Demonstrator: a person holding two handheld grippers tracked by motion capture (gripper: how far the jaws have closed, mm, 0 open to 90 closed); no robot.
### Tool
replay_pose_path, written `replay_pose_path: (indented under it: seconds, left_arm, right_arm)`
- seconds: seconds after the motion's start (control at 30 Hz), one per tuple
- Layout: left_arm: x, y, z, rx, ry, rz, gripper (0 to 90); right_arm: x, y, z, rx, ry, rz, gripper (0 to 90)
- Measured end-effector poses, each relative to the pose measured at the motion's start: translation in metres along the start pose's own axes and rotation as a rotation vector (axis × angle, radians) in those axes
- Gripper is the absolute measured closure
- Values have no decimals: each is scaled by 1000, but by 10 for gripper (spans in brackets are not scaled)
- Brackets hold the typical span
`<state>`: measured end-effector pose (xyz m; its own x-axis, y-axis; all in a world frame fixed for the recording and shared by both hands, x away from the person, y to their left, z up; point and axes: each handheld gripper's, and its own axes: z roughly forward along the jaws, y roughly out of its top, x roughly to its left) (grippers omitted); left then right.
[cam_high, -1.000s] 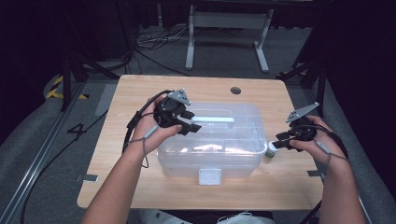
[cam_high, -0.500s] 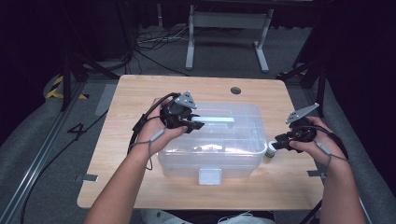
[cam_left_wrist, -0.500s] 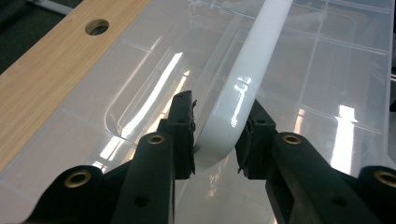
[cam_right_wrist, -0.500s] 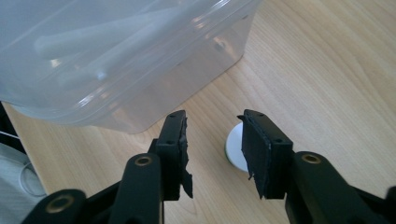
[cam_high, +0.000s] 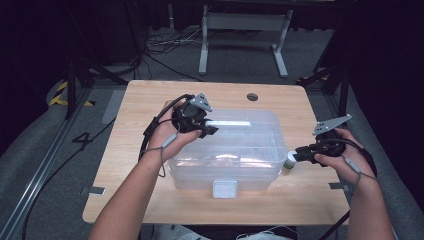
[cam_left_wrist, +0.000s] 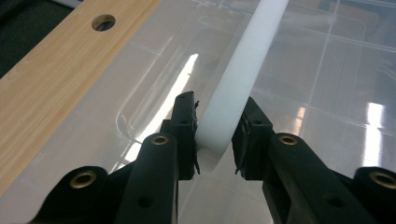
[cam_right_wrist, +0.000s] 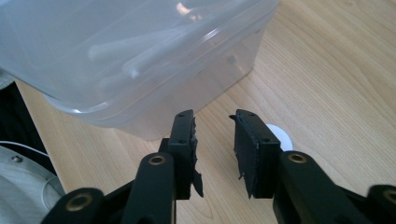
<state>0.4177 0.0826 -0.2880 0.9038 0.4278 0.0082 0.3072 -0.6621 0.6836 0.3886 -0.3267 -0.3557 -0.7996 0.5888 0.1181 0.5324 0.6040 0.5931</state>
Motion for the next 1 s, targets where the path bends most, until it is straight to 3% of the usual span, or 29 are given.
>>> replay_pose_path:
  seconds: [0.27, 0.43, 0.63, 1.0]
  left_arm:
    - [12, 14, -5, 20, -7, -20, 721]
    - [19, 20, -8, 35, -41, -53, 713]
    - [26, 24, -9, 28, -45, -62, 713]
    - [30, 29, -10, 41, -54, -76, 711]
  right_arm:
    - [9, -6, -9, -69, 14, -25, 843]
    - [15, -9, -7, -49, 58, -46, 864]
    - [22, -8, -2, -53, 79, -75, 894]
    - [30, -3, 8, -135, 182, -96, 900]
